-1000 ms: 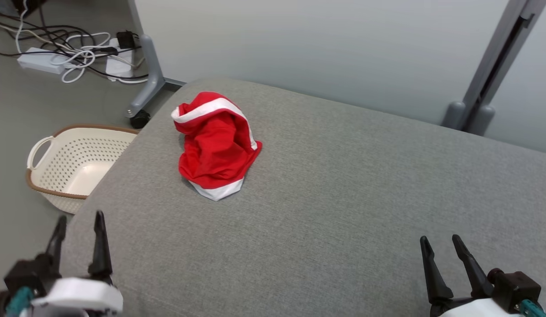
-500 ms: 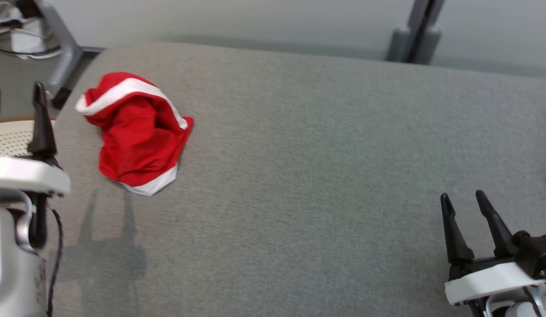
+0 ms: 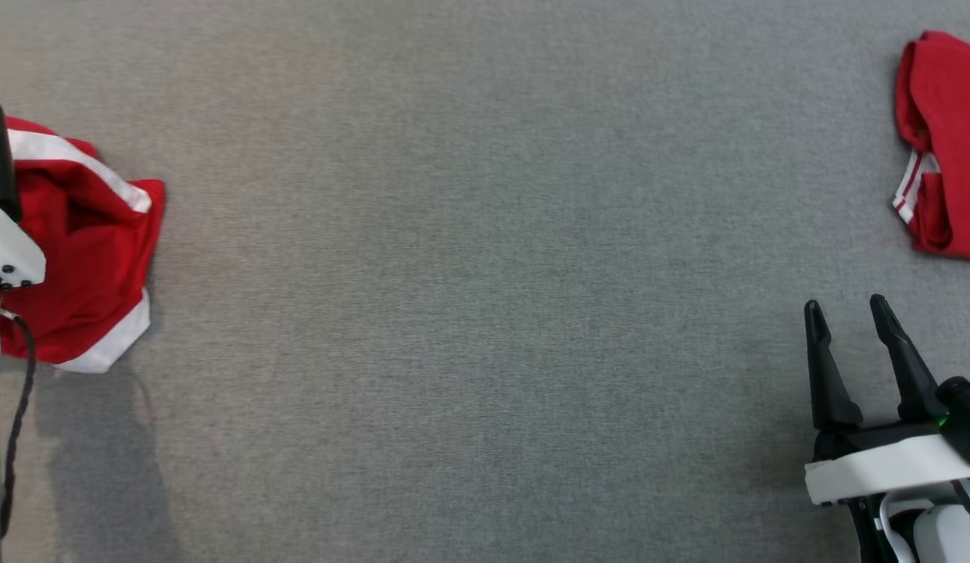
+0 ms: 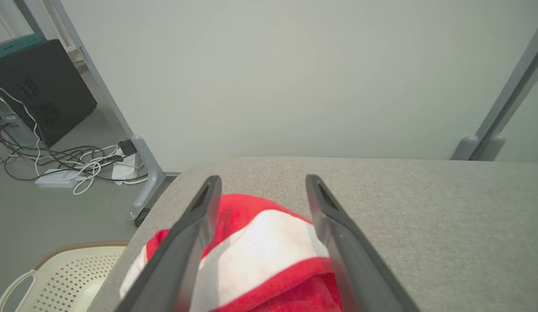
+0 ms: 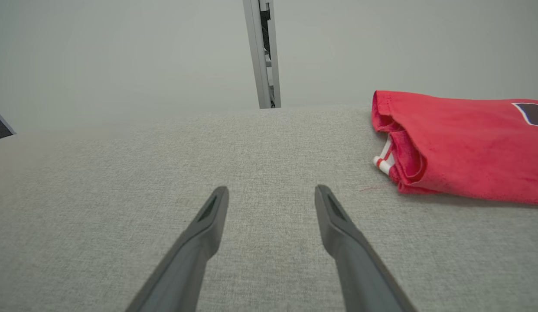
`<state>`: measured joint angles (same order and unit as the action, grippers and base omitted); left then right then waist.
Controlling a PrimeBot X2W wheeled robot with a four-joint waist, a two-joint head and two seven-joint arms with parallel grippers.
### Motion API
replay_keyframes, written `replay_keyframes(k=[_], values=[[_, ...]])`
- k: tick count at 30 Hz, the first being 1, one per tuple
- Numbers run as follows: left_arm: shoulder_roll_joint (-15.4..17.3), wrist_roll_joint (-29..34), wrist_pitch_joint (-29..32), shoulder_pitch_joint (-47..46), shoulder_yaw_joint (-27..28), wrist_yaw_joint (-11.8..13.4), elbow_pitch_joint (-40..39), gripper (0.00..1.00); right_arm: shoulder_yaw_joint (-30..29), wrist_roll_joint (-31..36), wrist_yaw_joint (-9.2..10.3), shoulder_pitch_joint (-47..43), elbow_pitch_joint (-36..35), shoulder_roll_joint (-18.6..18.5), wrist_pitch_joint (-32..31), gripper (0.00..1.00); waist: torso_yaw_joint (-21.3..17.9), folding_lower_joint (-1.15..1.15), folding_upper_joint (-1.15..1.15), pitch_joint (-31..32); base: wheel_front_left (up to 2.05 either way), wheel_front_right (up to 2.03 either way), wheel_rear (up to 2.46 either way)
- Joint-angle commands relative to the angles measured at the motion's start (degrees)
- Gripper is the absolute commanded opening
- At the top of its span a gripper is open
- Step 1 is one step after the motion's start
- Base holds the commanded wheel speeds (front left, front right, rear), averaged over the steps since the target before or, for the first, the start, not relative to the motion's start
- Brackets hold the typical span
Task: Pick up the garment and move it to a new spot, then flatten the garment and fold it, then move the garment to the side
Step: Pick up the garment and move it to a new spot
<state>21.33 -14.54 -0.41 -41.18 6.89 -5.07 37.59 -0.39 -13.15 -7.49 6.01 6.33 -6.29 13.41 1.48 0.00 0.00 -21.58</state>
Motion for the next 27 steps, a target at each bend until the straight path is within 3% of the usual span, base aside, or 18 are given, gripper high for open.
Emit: replay_keyframes(k=[1,9,16,17,18,20,24,27], values=[[0.7,0.2,0.4,-1.1,-0.1,-0.3,0.5,1.0,-0.1,0.1,-0.02,1.0,-0.1,-0.2,0.3,1.0,-1.4,0.0,0.0,-1.4,0.0,0.0,0.0],[2.0,-1.5,15.6,-3.6,-1.7,-0.7,7.9,1.0,-0.3,0.0,-0.02,1.9,0.2,-0.2,0.7,1.0,-2.3,0.0,0.0,-1.6,0.0,0.0,0.0],[1.2,-3.2,27.7,-2.8,-2.6,-0.6,10.6,1.0,0.0,0.1,-0.02,2.3,0.5,0.0,0.8,1.0,-2.3,0.0,0.0,-1.3,0.0,0.0,0.0],[1.0,-3.3,29.0,-2.2,-2.8,-0.5,10.8,0.96,0.1,0.1,-0.02,2.4,0.5,0.0,0.8,1.0,-2.3,0.0,0.0,-1.3,0.0,0.0,0.0],[1.1,-3.3,29.8,-1.7,-2.9,-0.2,10.8,0.7,0.2,0.1,-0.02,2.5,0.6,0.0,0.8,1.0,-2.3,0.0,0.0,-1.3,0.0,0.0,0.0],[1.0,-3.6,30.4,-1.1,-2.9,0.1,10.4,0.0,0.3,0.1,-0.02,2.6,0.6,0.0,0.7,1.0,-2.3,0.0,0.0,-1.2,0.0,0.0,0.0],[1.1,-3.4,29.9,-0.6,-3.2,0.4,9.5,0.0,0.4,0.2,-0.02,2.7,0.9,0.2,0.7,1.0,-2.3,0.0,0.0,-0.8,0.0,0.0,0.0],[2.0,-2.3,25.5,-0.6,-3.2,1.6,6.9,0.0,0.5,-0.1,-0.02,2.5,1.1,0.2,0.9,1.0,-2.1,0.0,0.0,0.2,0.0,0.0,0.0]])
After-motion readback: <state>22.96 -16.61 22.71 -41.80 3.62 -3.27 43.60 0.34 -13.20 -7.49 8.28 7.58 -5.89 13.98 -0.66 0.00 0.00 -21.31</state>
